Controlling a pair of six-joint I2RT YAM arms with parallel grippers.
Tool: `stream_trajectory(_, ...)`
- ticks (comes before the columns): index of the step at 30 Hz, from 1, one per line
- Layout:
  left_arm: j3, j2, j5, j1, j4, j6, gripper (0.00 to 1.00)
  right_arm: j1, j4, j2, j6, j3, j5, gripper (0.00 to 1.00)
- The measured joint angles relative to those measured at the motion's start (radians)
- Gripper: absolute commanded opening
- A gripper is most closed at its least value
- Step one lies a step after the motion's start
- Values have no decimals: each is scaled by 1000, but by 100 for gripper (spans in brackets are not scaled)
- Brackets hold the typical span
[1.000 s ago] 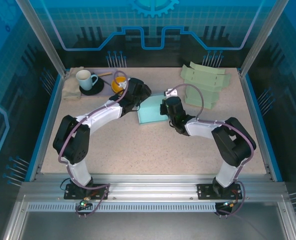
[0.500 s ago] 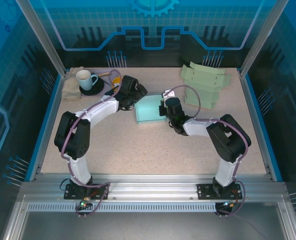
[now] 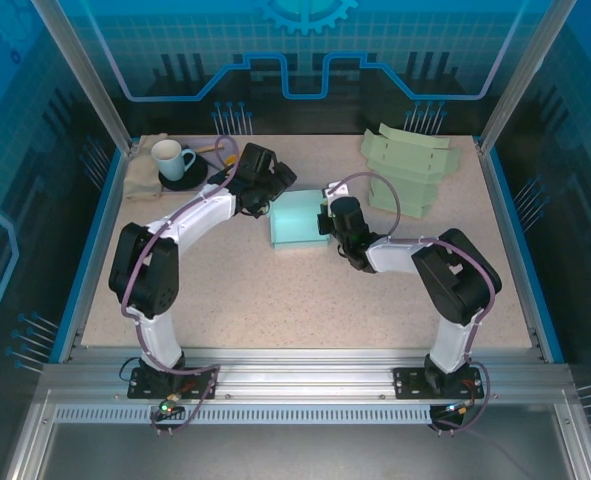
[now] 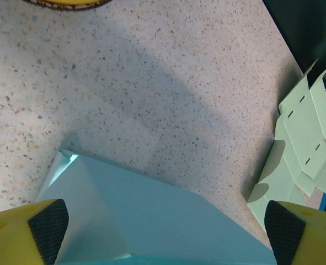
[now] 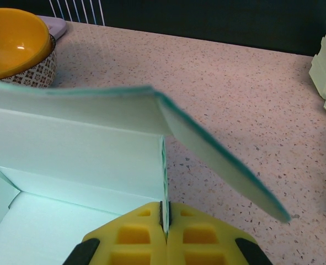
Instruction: Fold the paper box
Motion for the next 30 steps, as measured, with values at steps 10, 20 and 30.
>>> stream_trajectory(10, -13, 0, -9, -67, -4, -55, 85, 0, -2, 0, 4, -5, 29, 0)
stream_trajectory(20, -133, -18, -52, -104, 72, -70, 78, 8, -69, -39, 47, -35, 35, 5)
stream_trajectory(30, -227, -62, -68, -132, 109, -68, 77, 14, -154, -114, 96, -97, -16, 4)
